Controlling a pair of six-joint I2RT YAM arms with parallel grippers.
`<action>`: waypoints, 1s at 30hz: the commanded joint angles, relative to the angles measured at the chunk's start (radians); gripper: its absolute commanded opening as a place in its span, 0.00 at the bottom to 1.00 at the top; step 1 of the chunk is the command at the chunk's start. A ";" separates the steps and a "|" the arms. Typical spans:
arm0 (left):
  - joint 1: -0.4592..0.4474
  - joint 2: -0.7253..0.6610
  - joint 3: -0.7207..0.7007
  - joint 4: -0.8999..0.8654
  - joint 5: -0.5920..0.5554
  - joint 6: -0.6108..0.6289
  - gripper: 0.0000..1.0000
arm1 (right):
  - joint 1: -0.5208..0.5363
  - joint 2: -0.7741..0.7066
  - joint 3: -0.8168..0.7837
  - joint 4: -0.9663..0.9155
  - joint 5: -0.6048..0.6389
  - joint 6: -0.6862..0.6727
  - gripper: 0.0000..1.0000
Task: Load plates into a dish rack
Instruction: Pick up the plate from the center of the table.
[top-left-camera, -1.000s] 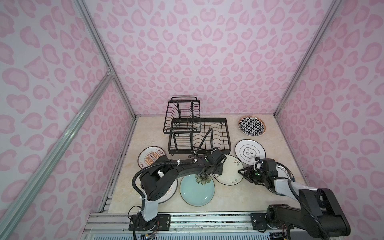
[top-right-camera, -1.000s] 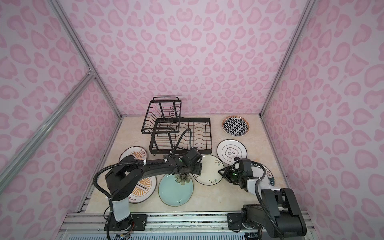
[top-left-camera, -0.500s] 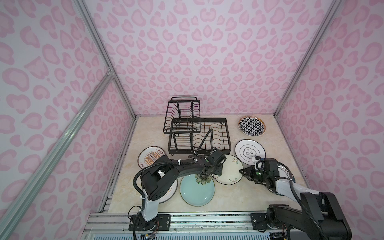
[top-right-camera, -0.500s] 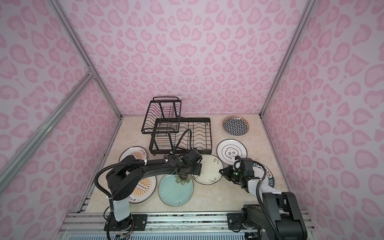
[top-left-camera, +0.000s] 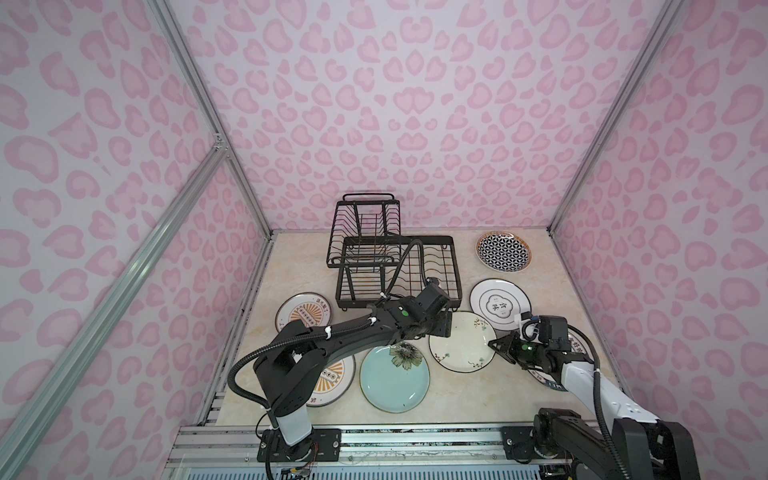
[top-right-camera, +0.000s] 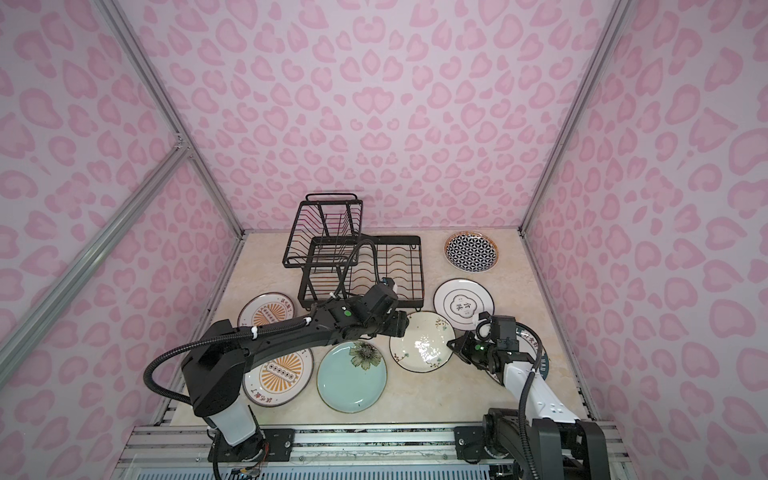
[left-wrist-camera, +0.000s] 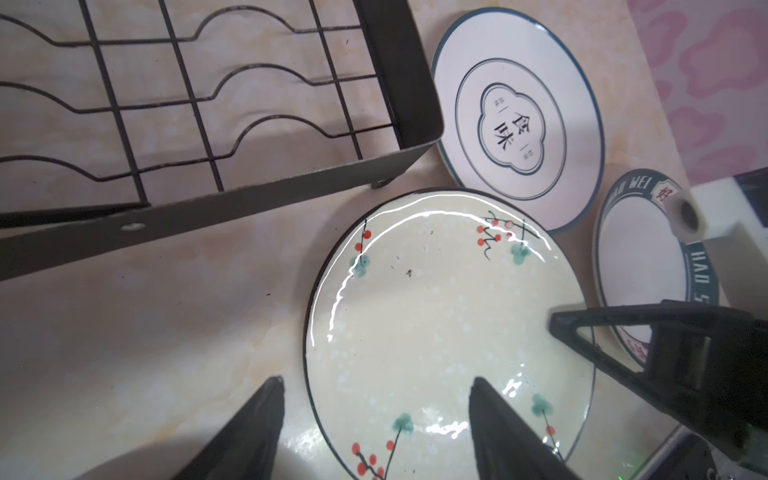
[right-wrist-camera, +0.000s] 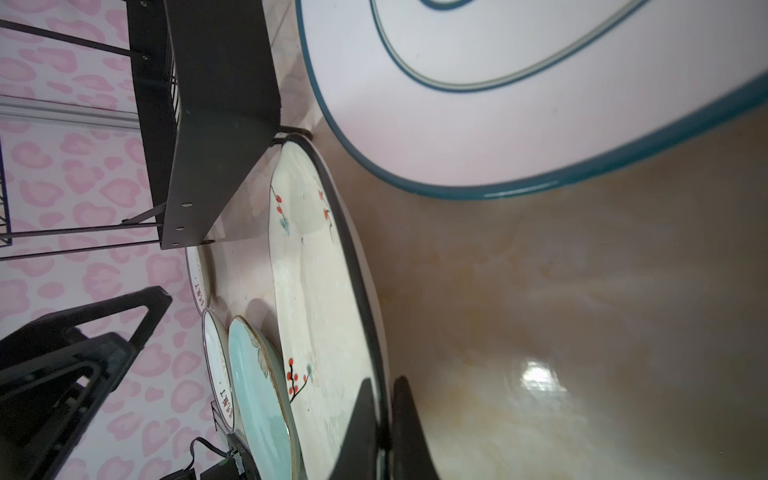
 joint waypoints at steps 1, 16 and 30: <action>0.017 -0.032 0.005 -0.047 0.016 0.014 0.73 | -0.012 -0.042 0.008 -0.022 -0.075 0.006 0.00; 0.076 -0.106 0.013 -0.088 0.134 0.002 0.74 | -0.046 -0.184 0.087 -0.111 -0.148 0.011 0.00; 0.131 -0.230 0.125 -0.172 0.229 0.022 0.75 | -0.049 -0.200 0.170 0.106 -0.188 0.176 0.00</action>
